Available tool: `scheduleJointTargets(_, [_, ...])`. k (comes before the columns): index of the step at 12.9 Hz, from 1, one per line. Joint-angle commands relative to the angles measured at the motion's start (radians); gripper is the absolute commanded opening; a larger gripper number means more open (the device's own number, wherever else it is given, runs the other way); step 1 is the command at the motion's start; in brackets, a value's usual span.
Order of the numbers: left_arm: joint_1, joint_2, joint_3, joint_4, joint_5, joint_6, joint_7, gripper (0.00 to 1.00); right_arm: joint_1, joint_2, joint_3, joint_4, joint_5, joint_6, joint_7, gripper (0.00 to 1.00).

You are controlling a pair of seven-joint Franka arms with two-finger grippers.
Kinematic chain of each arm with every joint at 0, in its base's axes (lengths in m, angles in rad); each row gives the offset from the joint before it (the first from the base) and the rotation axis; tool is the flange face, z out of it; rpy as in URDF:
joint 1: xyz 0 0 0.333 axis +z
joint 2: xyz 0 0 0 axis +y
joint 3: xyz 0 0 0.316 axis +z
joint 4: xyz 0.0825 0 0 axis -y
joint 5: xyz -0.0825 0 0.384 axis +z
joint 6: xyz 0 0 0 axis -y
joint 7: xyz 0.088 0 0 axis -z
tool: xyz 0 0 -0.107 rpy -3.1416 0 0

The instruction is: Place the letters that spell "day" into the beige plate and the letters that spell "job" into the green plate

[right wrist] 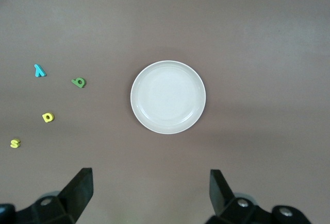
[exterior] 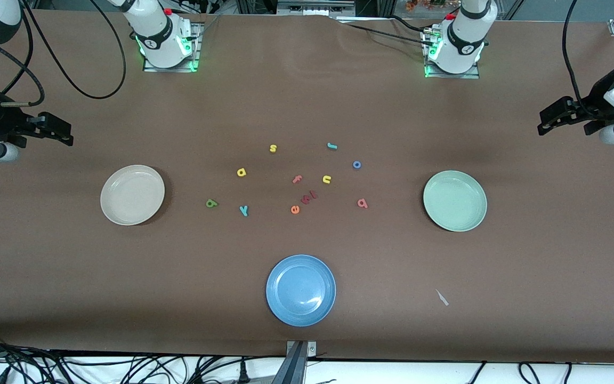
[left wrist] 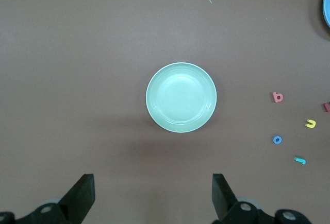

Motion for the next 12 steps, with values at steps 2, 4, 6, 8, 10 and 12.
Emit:
scheduleJointTargets(2, [-0.009,0.007,0.013,0.026,-0.02,-0.022,0.014,1.0,0.002,-0.012,-0.001,-0.01,-0.005,-0.007,0.0,1.0])
scheduleJointTargets(4, [-0.009,0.009,0.012,0.026,-0.012,-0.022,0.045,1.0,0.0,-0.012,-0.001,-0.01,-0.005,-0.007,0.0,1.0])
scheduleJointTargets(6, [-0.009,0.009,0.012,0.026,-0.015,-0.022,0.06,1.0,0.0,-0.012,-0.001,-0.008,-0.005,-0.007,-0.002,1.0])
scheduleJointTargets(8, [-0.008,0.009,0.012,0.026,-0.015,-0.022,0.06,1.0,0.0,-0.009,-0.001,-0.007,-0.005,-0.007,-0.002,1.0])
scheduleJointTargets(10, [-0.008,0.009,0.012,0.026,-0.015,-0.022,0.06,1.0,0.0,-0.009,-0.001,-0.007,-0.005,-0.007,-0.004,1.0])
scheduleJointTargets(12, [-0.006,0.009,0.013,0.026,-0.015,-0.022,0.06,1.0,0.0,-0.009,-0.001,-0.007,-0.005,-0.007,-0.004,1.0])
